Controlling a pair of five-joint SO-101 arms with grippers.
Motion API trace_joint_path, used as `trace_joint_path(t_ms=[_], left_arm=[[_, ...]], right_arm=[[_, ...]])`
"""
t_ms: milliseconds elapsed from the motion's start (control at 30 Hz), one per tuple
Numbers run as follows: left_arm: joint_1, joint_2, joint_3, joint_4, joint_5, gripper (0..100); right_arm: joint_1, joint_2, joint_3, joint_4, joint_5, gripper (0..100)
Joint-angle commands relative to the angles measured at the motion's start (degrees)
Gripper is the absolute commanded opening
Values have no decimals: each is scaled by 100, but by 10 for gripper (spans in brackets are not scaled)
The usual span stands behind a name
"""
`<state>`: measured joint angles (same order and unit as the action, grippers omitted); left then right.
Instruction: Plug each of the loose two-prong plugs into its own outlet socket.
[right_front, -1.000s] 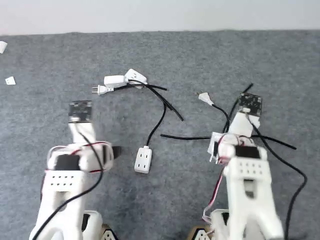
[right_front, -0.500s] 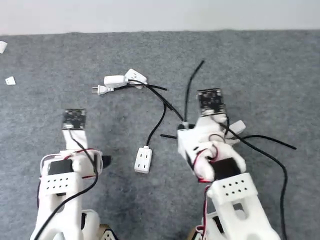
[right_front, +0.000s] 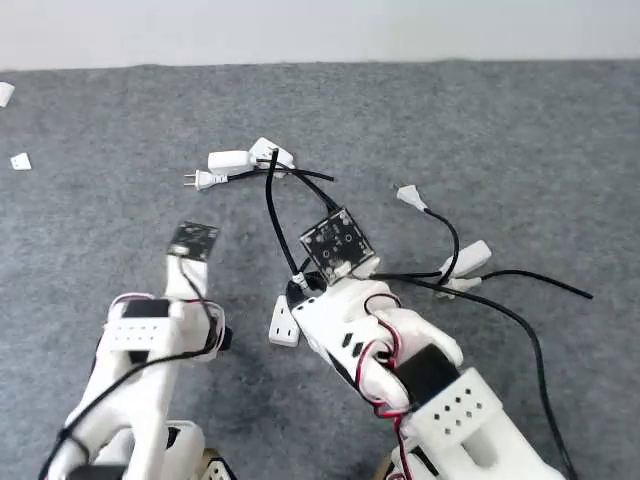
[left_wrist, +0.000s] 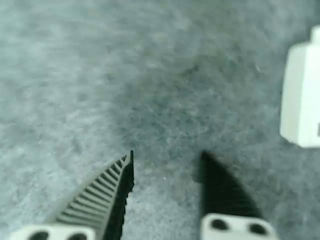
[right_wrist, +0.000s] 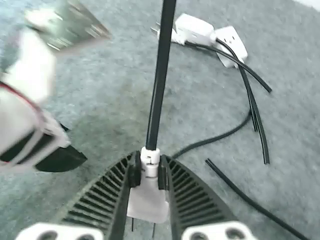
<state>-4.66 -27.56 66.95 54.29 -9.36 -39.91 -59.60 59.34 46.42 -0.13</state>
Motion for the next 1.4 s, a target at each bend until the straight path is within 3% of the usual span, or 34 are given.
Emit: trace_joint_path(t_ms=[0, 433, 1033, 1367], left_arm=[[281, 668, -673, 53, -273, 7], [1670, 519, -637, 141, -1213, 13], [1802, 299, -462, 176, -1714, 13], [1952, 299, -462, 141, -1741, 13]], right_arm=[[-110, -215, -343, 22, 141, 8], [-233, -163, -193, -40, -53, 8], [-207, -163, -193, -48, -79, 8], [444, 760, -176, -681, -1178, 8]])
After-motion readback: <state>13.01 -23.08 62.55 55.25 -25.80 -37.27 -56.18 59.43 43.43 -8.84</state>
